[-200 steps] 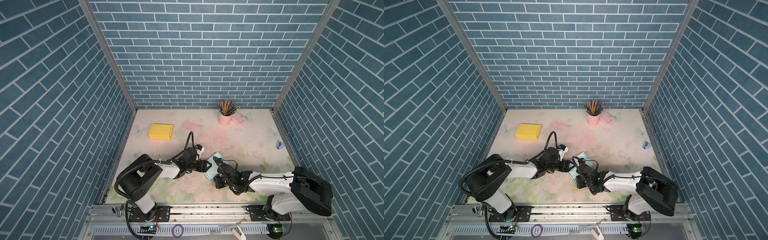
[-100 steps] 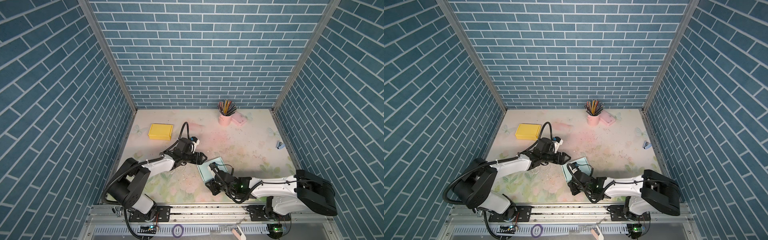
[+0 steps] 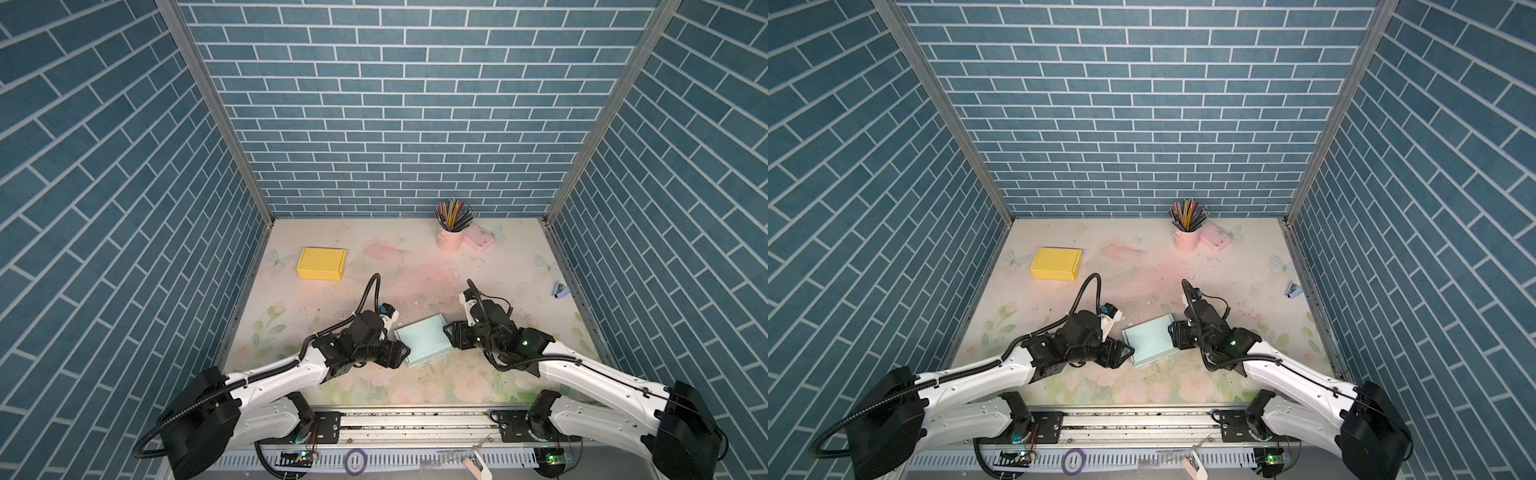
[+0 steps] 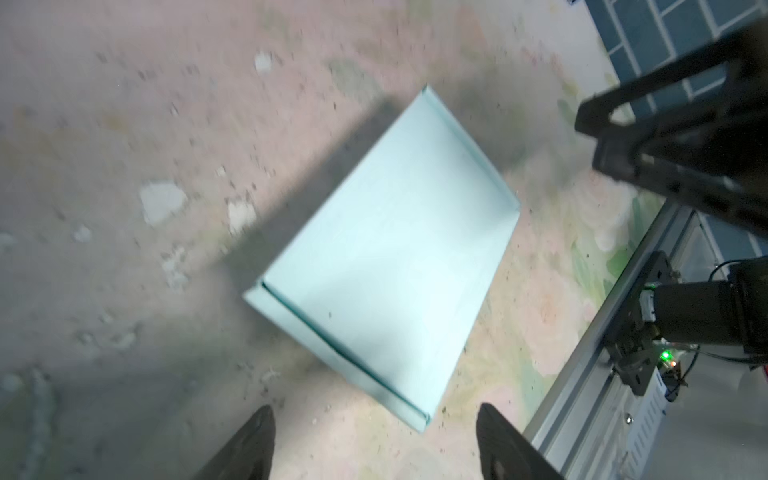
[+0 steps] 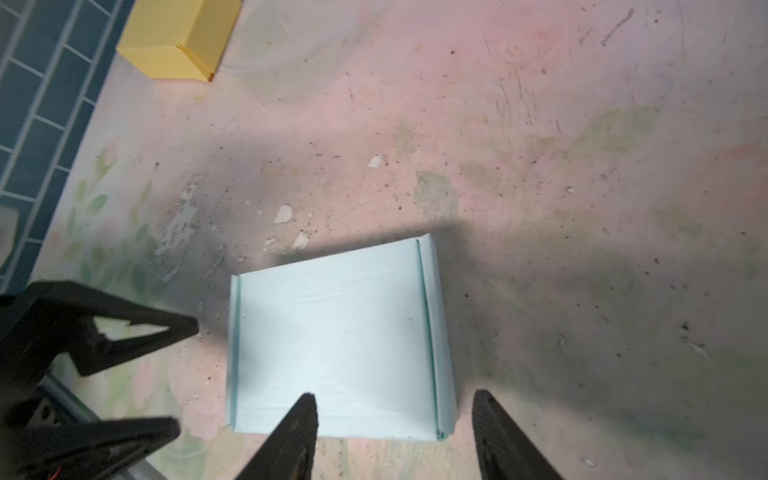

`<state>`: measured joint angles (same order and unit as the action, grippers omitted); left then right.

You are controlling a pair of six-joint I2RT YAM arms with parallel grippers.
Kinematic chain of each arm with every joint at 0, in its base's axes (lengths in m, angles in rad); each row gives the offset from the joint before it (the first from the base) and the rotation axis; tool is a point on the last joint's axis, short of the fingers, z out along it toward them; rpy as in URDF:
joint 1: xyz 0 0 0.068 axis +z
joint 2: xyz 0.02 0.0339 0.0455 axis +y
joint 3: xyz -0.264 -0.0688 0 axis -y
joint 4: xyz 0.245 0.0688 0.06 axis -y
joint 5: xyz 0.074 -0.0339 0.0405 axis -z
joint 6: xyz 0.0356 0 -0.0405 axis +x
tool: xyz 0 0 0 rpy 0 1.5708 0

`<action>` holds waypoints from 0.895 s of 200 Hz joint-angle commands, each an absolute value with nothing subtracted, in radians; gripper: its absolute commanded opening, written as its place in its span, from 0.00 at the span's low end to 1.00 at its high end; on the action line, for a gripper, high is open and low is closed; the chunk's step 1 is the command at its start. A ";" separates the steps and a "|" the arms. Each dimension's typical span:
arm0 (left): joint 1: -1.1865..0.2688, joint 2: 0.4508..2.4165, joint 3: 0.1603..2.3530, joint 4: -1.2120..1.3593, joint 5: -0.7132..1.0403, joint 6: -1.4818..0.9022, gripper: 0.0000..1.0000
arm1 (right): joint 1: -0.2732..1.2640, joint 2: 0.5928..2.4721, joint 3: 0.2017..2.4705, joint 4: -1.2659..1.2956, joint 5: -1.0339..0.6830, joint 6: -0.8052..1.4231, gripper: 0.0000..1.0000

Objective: Fold the paper box

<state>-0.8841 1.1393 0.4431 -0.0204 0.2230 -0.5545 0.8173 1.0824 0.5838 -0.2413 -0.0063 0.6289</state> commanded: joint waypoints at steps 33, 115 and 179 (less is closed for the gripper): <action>-0.917 1.226 0.449 0.155 0.181 -0.660 0.58 | 0.774 1.240 0.595 -0.157 -0.143 0.588 0.63; -0.904 1.298 0.496 0.178 0.183 -0.633 0.47 | 0.826 1.290 0.558 -0.008 -0.241 0.637 0.62; -0.723 1.374 0.625 0.114 0.297 -0.525 0.46 | 0.849 1.420 0.724 -0.038 -0.218 0.567 0.61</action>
